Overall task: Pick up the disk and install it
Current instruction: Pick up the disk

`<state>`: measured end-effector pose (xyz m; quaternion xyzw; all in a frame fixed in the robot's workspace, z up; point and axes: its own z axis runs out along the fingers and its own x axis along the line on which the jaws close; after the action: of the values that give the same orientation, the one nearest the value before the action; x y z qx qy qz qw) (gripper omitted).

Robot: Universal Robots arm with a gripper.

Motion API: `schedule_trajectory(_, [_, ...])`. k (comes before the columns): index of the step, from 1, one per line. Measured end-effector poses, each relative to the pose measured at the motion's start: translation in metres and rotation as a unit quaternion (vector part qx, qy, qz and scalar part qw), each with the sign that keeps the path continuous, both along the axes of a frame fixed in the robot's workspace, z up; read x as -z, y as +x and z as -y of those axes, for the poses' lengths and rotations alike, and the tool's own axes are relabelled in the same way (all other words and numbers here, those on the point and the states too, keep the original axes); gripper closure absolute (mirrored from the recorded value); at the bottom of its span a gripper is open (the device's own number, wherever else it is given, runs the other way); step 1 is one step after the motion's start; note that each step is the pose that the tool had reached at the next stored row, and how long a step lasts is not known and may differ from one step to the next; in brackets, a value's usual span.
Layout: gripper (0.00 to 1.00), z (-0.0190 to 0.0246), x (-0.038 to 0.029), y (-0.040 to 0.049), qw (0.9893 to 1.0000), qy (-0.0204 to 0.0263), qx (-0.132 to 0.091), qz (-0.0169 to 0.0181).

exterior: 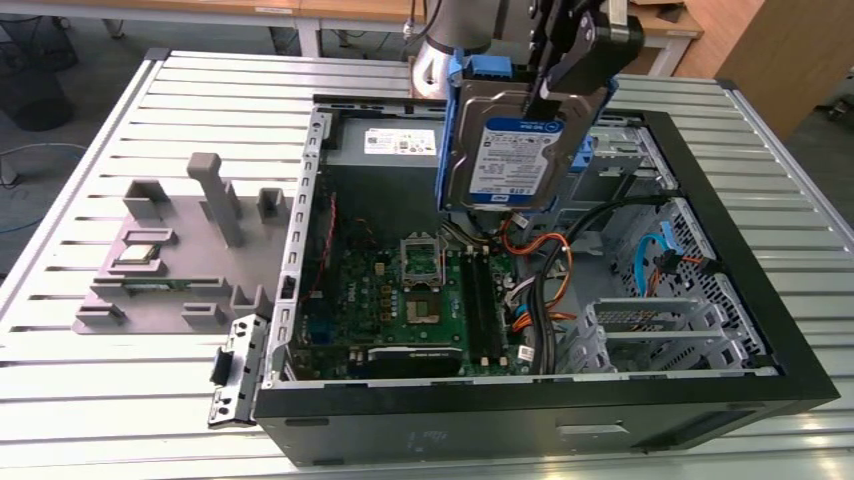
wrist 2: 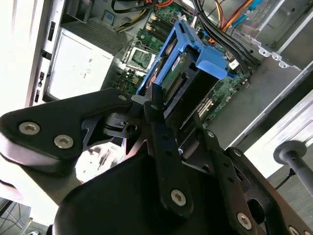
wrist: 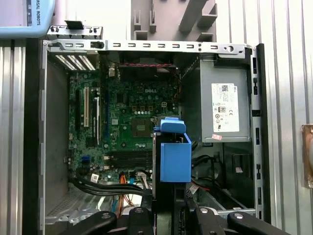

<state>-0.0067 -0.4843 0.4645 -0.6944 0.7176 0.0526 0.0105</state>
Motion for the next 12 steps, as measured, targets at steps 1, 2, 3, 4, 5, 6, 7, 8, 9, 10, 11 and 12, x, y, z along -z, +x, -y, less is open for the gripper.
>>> schedule_trajectory(1, [0.65, 0.0015, 0.0001, 0.0002, 1.0000, 0.0000, 0.000, 0.0000])
schedule_trajectory(2, [0.65, 0.0030, 0.0002, 0.0004, 1.0000, 0.0000, 0.000, 0.0000])
schedule_trajectory(3, [0.65, 0.0042, 0.0003, 0.0005, 1.0000, 0.0000, 0.000, 0.0000])
schedule_trajectory(4, [0.65, 0.0053, 0.0004, 0.0006, 1.0000, 0.0000, 0.000, 0.0000])
schedule_trajectory(5, [0.65, 0.0064, 0.0005, 0.0007, 1.0000, 0.0001, 0.000, 0.0000])
schedule_trajectory(6, [0.65, 0.0074, 0.0005, 0.0008, 1.0000, 0.0000, 0.000, 0.0000])
schedule_trajectory(7, [0.65, 0.0085, 0.0007, 0.0009, 1.0000, 0.0000, 0.000, 0.0000])
schedule_trajectory(8, [0.65, 0.0096, 0.0008, 0.0010, 1.0000, 0.0000, 0.000, 0.0000])
schedule_trajectory(9, [0.65, 0.0107, 0.0009, 0.0011, 1.0000, 0.0000, 0.001, 0.0000])
schedule_trajectory(10, [0.65, 0.0117, 0.0010, 0.0012, 1.0000, 0.0000, 0.001, 0.0000])
schedule_trajectory(11, [0.65, 0.0126, 0.0012, 0.0012, 1.0000, 0.0000, 0.001, 0.0000])
schedule_trajectory(12, [0.65, 0.0135, 0.0013, 0.0013, 1.0000, 0.0000, 0.001, 0.0000])
